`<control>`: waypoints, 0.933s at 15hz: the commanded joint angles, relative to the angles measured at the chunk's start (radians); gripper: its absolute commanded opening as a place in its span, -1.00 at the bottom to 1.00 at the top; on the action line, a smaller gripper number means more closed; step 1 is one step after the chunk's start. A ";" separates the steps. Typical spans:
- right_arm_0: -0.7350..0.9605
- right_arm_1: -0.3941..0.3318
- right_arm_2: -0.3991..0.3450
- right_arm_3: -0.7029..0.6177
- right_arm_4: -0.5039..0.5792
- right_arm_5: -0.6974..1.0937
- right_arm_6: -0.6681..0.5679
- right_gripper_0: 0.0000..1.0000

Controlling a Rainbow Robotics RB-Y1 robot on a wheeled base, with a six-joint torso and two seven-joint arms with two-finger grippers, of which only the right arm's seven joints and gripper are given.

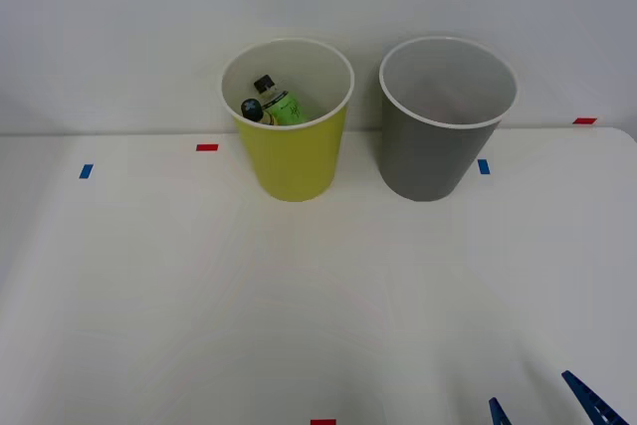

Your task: Put cans in the gray bin, plastic bottles in the light green bin

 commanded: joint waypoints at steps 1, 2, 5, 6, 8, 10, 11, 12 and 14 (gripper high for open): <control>0.000 0.000 0.000 0.000 0.000 0.000 0.000 1.00; 0.000 0.000 0.000 0.000 0.000 0.000 0.000 1.00; 0.000 0.000 0.000 0.000 0.000 0.000 0.000 1.00; 0.000 0.000 0.000 0.000 0.000 0.000 0.000 1.00; 0.000 0.000 0.000 0.000 0.000 0.000 0.000 1.00; 0.000 0.000 0.000 0.000 0.000 0.000 0.000 1.00; 0.000 0.000 0.000 0.000 0.000 0.000 0.000 1.00; 0.000 0.000 0.000 0.000 0.000 0.000 0.000 1.00; 0.000 0.000 0.000 0.000 0.000 0.000 0.000 1.00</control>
